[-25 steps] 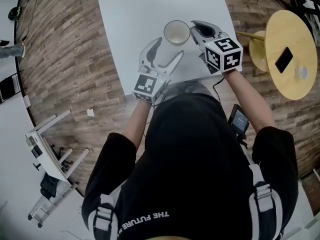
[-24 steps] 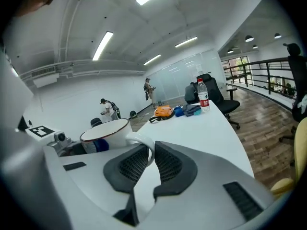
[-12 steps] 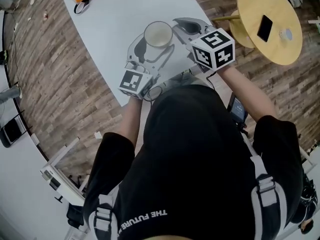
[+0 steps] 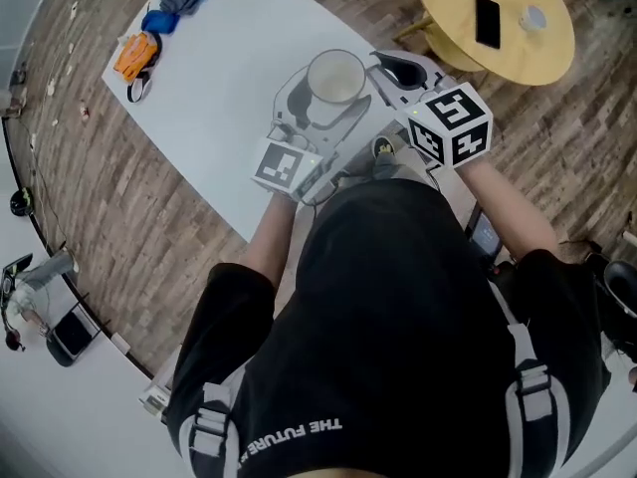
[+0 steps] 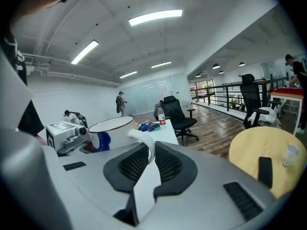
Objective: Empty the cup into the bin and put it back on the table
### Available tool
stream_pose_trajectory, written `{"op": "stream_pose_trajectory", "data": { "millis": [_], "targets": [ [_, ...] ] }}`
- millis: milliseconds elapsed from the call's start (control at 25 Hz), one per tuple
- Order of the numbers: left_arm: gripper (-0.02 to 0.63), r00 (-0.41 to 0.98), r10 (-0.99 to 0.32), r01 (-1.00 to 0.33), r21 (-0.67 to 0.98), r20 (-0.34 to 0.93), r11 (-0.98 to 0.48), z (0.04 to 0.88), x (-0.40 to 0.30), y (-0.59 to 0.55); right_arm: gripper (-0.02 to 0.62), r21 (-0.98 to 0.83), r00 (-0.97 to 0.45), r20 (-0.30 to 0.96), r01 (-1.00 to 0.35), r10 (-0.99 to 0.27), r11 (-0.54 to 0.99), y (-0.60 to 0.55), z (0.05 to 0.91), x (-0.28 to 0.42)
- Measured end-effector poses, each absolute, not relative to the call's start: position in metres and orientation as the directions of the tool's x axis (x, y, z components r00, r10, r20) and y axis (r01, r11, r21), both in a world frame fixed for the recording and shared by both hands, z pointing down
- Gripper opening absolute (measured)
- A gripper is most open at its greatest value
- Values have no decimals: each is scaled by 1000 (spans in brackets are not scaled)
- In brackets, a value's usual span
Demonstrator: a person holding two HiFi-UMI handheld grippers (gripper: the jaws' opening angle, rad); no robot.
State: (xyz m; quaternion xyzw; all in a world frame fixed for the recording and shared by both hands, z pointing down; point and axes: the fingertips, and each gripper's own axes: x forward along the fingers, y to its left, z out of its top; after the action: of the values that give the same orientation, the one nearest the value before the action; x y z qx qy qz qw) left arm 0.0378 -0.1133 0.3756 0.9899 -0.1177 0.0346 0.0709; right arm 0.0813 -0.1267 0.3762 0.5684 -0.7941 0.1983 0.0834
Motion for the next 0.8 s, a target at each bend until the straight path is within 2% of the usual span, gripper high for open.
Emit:
{"op": "stream_pose_trajectory", "data": {
  "millis": [200,320,480,640,800],
  "targets": [
    [363,994,93,78,215,63,-974,375,108,-71,49,-9,-192,323,-980,-927,200,-72,360,149],
    [362,973,224,206,249,46,-946,373,149,-44,49,70,-154,281,-981,-947,180,-39,354,186],
    [364,933,359,340,274,20,-899,369,203,-3,51,-16,-62,236,-998,-970,60,10,353,240],
    [363,872,489,456,295,42,-840,376,243,39,51,-53,57,265,-996,-963,-73,57,361,278],
    [364,817,571,510,367,76,-778,399,264,70,51,-117,119,311,-980,-943,-162,90,385,298]
  ]
}}
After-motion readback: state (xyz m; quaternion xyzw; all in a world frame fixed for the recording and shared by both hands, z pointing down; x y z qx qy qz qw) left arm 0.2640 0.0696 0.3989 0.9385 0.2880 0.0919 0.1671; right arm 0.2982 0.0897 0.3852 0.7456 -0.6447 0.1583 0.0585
